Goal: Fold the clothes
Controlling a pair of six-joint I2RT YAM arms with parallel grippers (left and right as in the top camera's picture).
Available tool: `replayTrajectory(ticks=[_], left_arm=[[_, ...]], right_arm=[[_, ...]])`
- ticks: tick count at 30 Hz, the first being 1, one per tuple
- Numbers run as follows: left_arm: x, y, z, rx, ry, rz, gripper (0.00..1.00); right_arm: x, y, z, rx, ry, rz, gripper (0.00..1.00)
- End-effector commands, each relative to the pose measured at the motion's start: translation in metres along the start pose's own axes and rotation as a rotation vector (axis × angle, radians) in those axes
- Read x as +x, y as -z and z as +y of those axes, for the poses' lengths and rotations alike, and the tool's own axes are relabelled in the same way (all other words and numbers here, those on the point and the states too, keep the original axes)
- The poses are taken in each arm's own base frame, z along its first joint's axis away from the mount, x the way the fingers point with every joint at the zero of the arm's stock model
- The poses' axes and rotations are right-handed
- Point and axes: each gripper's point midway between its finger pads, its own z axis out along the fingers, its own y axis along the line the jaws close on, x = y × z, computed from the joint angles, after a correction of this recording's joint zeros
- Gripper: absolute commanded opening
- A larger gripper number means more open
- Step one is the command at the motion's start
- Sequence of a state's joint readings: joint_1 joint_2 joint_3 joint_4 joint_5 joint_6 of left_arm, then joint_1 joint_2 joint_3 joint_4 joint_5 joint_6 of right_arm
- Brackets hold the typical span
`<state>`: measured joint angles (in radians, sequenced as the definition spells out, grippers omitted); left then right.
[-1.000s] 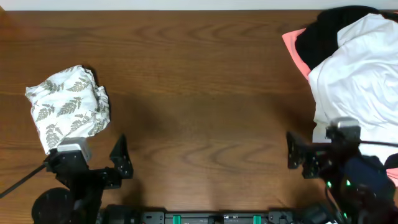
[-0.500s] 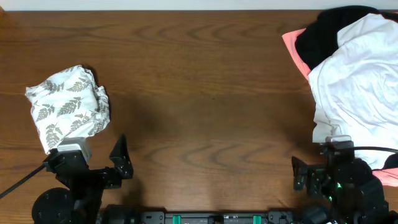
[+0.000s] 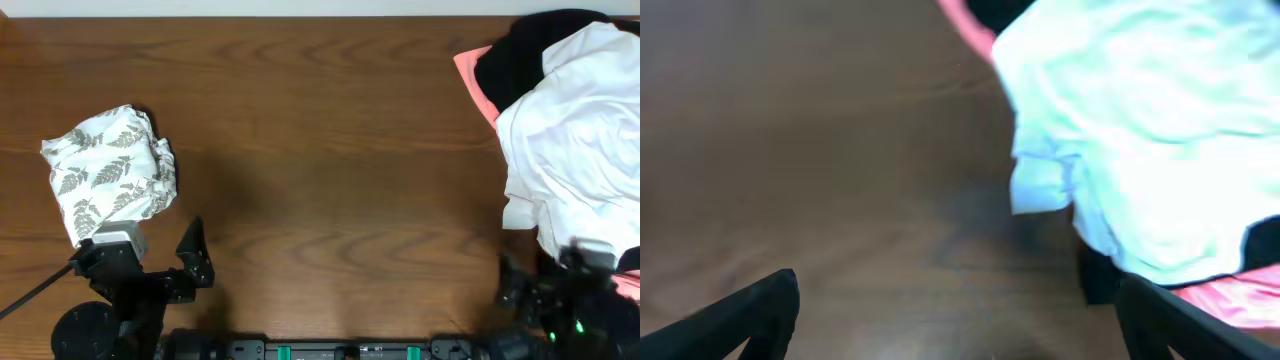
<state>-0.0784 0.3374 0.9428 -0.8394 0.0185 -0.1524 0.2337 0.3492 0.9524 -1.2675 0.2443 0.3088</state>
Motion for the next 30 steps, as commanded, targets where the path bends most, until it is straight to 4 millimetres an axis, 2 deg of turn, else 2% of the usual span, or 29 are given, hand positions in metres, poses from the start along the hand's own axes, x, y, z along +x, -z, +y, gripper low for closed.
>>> replayTrajectory(ticks=[1,6,10,13,16,23,30], left_arm=[[0.000,0.000,0.003,-0.015,-0.005,-0.004,0.98],[0.000,0.000,0.003,-0.015,-0.005,-0.004,0.98],[0.000,0.000,0.003,-0.015,-0.005,-0.004,0.98],[0.000,0.000,0.003,-0.015,-0.005,-0.004,0.98],[0.000,0.000,0.003,-0.015,-0.005,-0.004,0.98],[0.000,0.000,0.003,-0.015,-0.005,-0.004,0.98],[0.000,0.000,0.003,-0.015,-0.005,-0.004,0.98]], right_arm=[[0.000,0.014,-0.014,0.036,-0.074,-0.090,0.99],[0.002,0.033,-0.026,0.068,-0.137,-0.213,0.99],[0.006,0.032,-0.033,0.098,-0.167,-0.279,0.99],[0.014,0.018,-0.036,0.115,-0.178,-0.286,0.99],[0.012,0.001,-0.034,0.116,-0.180,-0.291,0.99],[-0.025,-0.028,-0.035,0.133,-0.219,-0.471,0.99],[-0.029,-0.077,-0.031,0.112,-0.242,-0.573,0.99]])
